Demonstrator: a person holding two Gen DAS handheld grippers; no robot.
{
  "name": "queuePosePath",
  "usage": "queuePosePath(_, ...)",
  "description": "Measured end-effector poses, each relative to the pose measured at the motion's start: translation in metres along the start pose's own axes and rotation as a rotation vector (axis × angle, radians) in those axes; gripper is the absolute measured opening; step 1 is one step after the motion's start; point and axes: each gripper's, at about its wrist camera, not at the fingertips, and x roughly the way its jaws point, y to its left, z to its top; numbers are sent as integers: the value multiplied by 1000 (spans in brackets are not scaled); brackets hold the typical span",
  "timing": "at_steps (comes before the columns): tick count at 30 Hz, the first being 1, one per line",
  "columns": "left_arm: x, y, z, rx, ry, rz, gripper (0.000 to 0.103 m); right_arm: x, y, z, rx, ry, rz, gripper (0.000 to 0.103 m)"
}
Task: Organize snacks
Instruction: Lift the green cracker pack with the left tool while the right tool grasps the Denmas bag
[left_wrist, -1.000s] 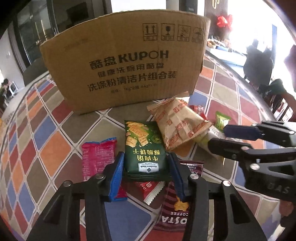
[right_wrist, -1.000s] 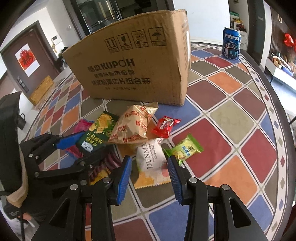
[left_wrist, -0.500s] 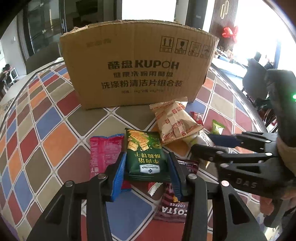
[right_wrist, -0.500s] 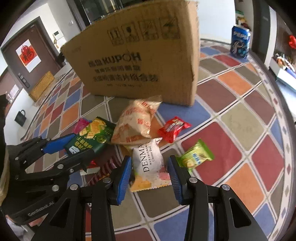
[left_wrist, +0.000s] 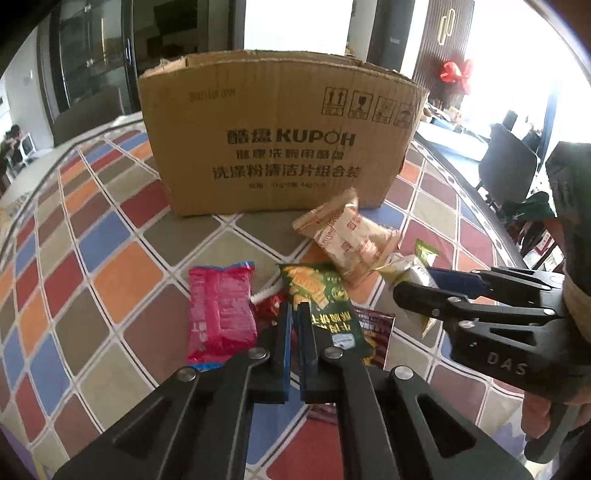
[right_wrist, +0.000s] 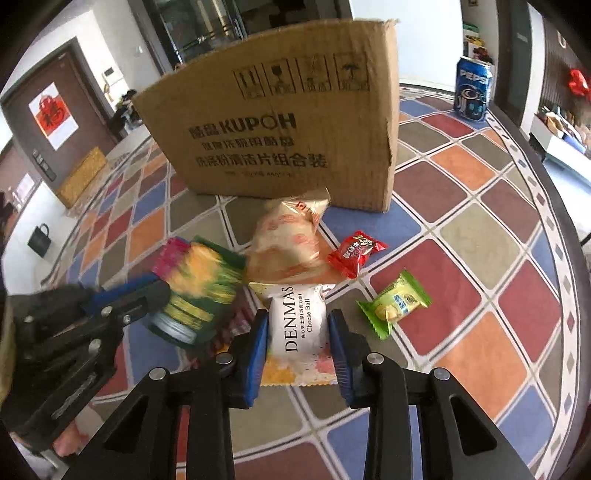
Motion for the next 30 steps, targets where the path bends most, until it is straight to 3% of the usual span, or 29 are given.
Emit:
queuePosePath(3,2,0,-3,-3,17,-20,33,-8,2,-3,6,-16,-9,33)
queuePosePath(5,-1,-5,-4,19,-6,-13,35,-10,3,-6,13,-19,-13,33)
queuePosePath(7,-1,-12,-4,51,-15,8,48,-11,2,-9,30,-18,-8,33)
queuePosePath(15,23,-42,-5,151,14,91,49,-15,-17,-23,98,-16,-3,33)
queuePosePath(19,29,-45,-7,170,7,127,44,-14,-20,-25,107,-14,-10,33)
queuePosePath(30,3,-24,-4,78,-47,60,42,-19,-9,-22,94,-36,7,33)
